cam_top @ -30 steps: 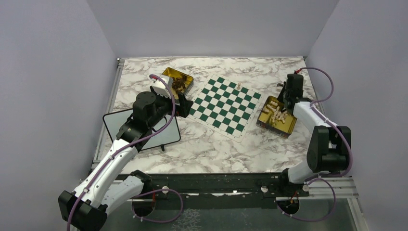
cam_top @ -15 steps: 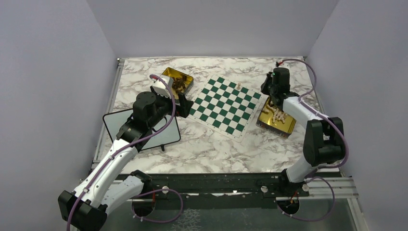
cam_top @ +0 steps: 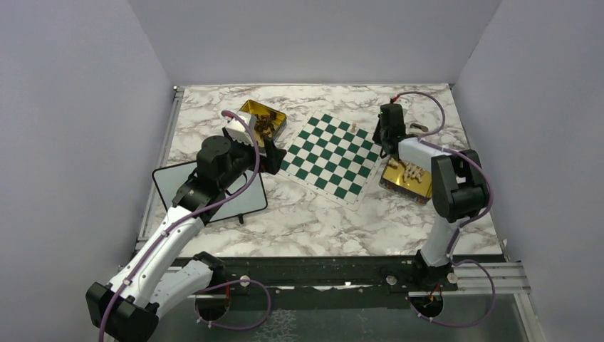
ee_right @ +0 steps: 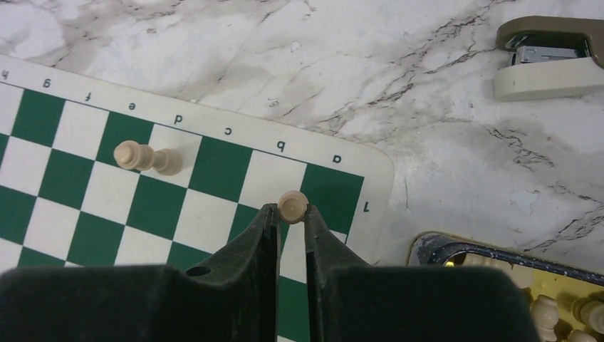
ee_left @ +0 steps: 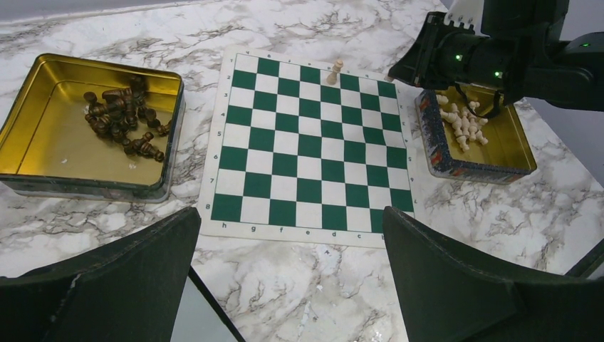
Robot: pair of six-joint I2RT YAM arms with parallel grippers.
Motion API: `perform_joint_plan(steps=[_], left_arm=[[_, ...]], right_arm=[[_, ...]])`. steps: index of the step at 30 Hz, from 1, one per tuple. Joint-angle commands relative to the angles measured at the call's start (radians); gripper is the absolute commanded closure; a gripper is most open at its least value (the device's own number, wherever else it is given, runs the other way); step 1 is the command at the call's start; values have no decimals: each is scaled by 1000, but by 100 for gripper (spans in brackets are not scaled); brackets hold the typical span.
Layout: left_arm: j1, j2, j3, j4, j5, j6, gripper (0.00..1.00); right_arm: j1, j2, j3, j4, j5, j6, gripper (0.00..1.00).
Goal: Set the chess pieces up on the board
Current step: Place the chess piece on the chessboard.
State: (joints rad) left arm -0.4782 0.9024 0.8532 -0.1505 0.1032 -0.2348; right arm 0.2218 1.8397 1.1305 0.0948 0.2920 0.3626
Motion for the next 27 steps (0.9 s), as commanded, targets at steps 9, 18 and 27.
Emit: perform_joint_plan(steps=[9,18,27], left_arm=[[-2,-9,-9,29,-4,6,1],[-2,-4,-7,29,-5,8,1],[-3,-4,-7,28,-8,9,1]], right_arm=[[7,96,56,28,128,32,85],[7,125,80,-6,140,32,85],[7,131,94,-57,133,36,85]])
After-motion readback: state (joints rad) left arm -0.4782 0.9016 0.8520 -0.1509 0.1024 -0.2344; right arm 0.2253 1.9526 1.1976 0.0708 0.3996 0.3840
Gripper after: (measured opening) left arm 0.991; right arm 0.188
